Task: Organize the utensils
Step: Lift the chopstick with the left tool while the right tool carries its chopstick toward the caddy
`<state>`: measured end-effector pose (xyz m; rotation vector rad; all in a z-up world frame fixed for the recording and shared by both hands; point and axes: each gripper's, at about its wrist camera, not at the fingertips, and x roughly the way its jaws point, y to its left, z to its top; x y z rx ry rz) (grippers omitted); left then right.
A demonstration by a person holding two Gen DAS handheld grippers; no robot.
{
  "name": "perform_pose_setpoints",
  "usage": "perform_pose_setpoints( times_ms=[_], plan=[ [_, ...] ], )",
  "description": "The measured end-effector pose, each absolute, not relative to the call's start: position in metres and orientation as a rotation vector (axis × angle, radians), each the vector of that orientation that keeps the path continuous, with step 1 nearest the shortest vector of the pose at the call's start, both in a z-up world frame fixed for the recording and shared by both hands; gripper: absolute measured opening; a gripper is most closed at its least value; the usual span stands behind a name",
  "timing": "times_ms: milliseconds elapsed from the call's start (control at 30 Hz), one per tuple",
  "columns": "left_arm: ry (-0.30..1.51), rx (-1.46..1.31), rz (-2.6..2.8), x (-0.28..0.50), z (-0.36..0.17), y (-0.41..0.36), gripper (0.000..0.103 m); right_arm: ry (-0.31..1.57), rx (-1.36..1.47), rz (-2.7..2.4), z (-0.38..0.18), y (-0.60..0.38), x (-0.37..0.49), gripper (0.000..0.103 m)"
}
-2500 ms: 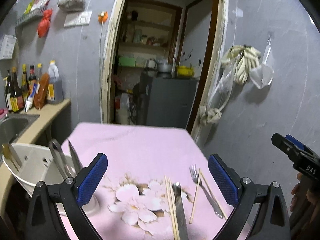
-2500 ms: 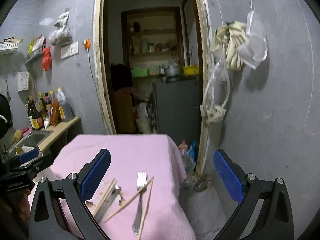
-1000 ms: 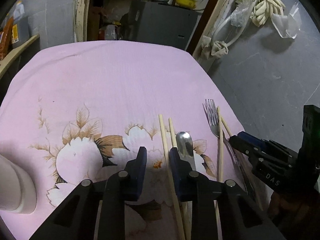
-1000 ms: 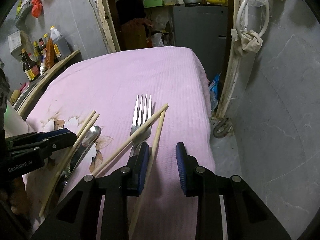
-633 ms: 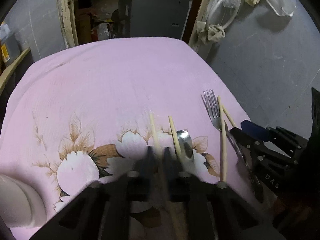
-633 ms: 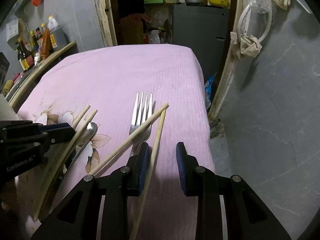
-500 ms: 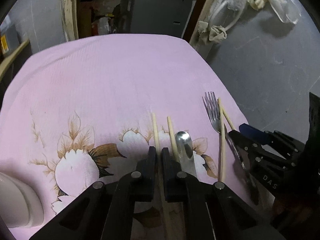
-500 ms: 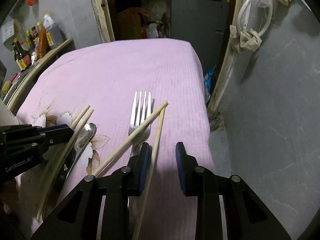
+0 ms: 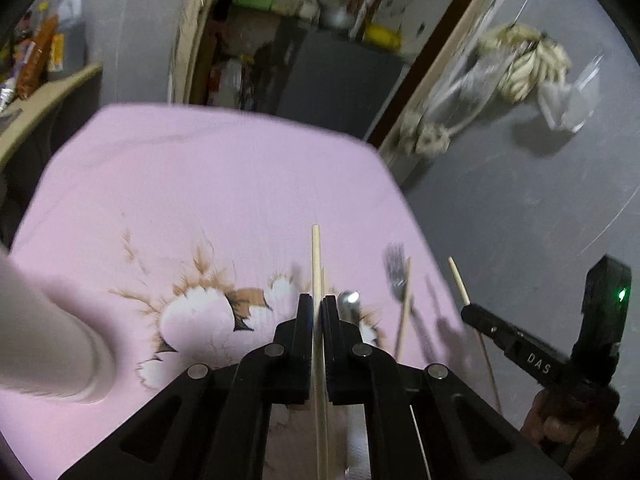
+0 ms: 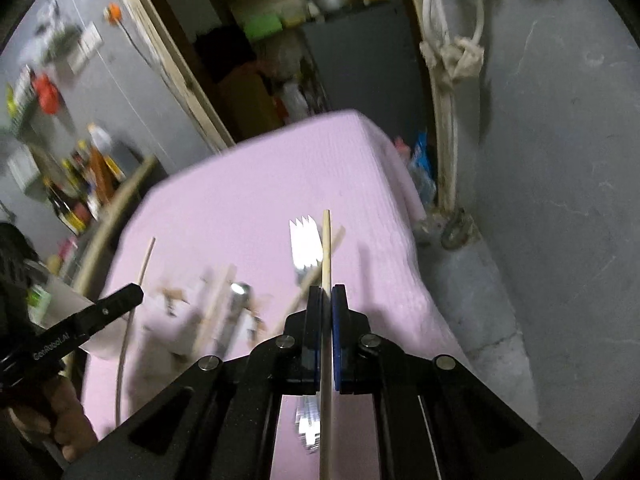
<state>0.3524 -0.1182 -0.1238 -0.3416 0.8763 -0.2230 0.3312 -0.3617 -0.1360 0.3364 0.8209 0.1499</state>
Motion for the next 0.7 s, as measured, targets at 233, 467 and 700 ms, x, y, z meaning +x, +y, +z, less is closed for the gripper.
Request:
perform_pose_setpoints(
  times_ms=[233, 467, 700],
  plan=[
    [0.715, -0.408, -0.227, 0.324, -0.073, -0.089, 0.005, 0.632, 0.376, 0.222, -0.09, -0.345, 0.303, 0.004],
    [0.596, -0.397, -0.224, 0.302, -0.025, -0.054, 0.005, 0.488, 0.36, 0.294, -0.041, -0.305, 0.289, 0.004],
    [0.488, -0.399, -0.169, 0.286, 0.009, 0.0, 0.005, 0.378, 0.366, 0.399, -0.006, -0.246, 0.289, 0.004]
  ],
)
